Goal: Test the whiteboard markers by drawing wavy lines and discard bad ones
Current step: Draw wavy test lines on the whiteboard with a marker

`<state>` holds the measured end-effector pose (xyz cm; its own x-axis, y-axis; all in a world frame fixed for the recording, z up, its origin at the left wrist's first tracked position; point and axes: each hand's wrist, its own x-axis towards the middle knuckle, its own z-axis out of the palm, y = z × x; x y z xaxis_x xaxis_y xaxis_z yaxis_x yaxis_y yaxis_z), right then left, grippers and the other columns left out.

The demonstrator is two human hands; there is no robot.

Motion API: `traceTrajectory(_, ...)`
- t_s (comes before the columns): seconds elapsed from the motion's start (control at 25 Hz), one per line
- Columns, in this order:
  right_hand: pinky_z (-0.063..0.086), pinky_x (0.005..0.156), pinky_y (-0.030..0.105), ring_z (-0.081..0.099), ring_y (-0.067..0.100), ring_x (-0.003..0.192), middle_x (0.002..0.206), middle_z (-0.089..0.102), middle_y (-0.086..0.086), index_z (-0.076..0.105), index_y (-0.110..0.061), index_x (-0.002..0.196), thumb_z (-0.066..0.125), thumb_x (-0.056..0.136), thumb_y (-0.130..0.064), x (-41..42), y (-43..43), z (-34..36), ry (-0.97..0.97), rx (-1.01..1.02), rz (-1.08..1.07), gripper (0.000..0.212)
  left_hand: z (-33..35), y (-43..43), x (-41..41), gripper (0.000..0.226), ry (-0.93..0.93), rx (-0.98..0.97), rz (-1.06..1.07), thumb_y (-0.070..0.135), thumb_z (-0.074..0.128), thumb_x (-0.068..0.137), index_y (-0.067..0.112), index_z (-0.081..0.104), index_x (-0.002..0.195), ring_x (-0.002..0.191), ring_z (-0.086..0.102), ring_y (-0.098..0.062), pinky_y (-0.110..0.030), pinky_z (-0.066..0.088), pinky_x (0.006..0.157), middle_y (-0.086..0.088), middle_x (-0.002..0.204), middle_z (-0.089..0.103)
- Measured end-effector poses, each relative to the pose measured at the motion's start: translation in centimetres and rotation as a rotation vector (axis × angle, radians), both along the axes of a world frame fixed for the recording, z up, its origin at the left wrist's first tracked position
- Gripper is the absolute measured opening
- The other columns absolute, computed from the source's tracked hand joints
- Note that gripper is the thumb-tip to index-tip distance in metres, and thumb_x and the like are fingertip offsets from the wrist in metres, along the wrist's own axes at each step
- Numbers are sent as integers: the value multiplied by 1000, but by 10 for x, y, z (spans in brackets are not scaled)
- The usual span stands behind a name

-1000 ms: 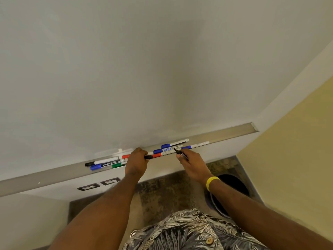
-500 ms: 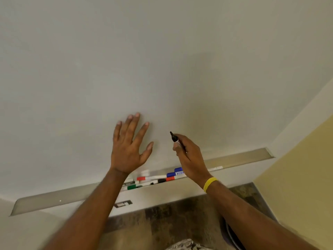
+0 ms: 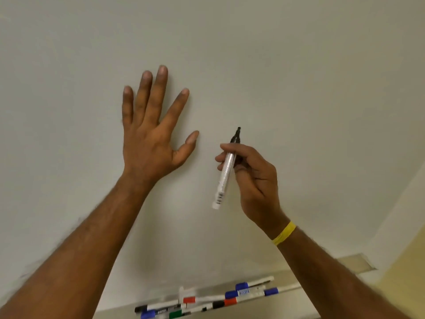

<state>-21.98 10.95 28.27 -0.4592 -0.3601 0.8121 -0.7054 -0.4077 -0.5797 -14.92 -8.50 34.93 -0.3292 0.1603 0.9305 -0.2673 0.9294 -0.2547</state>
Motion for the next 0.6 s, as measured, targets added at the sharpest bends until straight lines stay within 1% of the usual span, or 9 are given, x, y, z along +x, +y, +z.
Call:
traceTrajectory(0.04,57,88,36,69,20,101,106,69,2,59,-17,120,46,91,5,-2,-1,12,54,-17,-26,39,16,3,-5,67,16,3,6,50,55,92,14,42,147,145,24,-43,-58,14,118,-25,154,29)
traceTrajectory(0.08,56,88,33,69,17,99,104,70,0,58,-14,119,54,90,6,-4,-2,23,97,-47,-59,35,28,6,-9,67,34,13,20,51,53,93,16,40,148,146,22,-41,-57,14,119,-23,156,28)
traceTrajectory(0.16,55,79,28,68,14,85,92,68,-3,59,-14,111,66,90,-7,-11,-5,44,119,-142,-110,23,38,12,-15,68,64,30,74,54,49,94,18,35,151,148,19,-37,-55,14,120,-19,158,24)
traceTrajectory(0.24,56,68,34,65,17,73,83,65,-6,62,-21,102,63,92,-27,-17,-9,65,98,-224,-136,12,36,14,-17,70,62,27,124,55,45,95,20,29,153,149,16,-35,-53,12,121,-16,160,20)
traceTrajectory(0.28,56,65,36,65,18,70,80,66,-6,64,-22,100,59,94,-32,-21,-11,74,95,-246,-144,13,35,14,-18,71,61,26,137,56,45,95,20,28,153,150,14,-34,-53,11,121,-15,161,19)
traceTrajectory(0.4,55,60,40,65,19,66,74,69,2,63,-19,105,54,95,-24,-31,-20,98,42,-259,-135,14,34,12,-17,72,65,40,151,56,45,94,22,25,154,150,12,-31,-51,9,122,-13,162,16)
traceTrajectory(0.48,57,63,47,67,25,69,79,70,5,56,-24,103,59,92,-19,-35,-28,109,27,-260,-160,13,34,13,-18,73,61,37,156,56,45,93,22,25,154,151,11,-31,-50,9,122,-12,162,16)
traceTrajectory(0.52,58,65,48,69,26,72,83,70,6,54,-25,102,61,91,-17,-37,-31,113,37,-266,-179,15,34,13,-18,73,60,35,156,56,45,93,22,25,154,151,11,-31,-50,9,122,-12,162,17)
traceTrajectory(0.6,59,69,44,71,23,77,89,70,9,56,-20,100,64,90,-14,-41,-35,112,75,-274,-186,14,33,12,-18,73,64,33,154,56,45,93,21,26,154,150,12,-31,-50,9,122,-12,162,17)
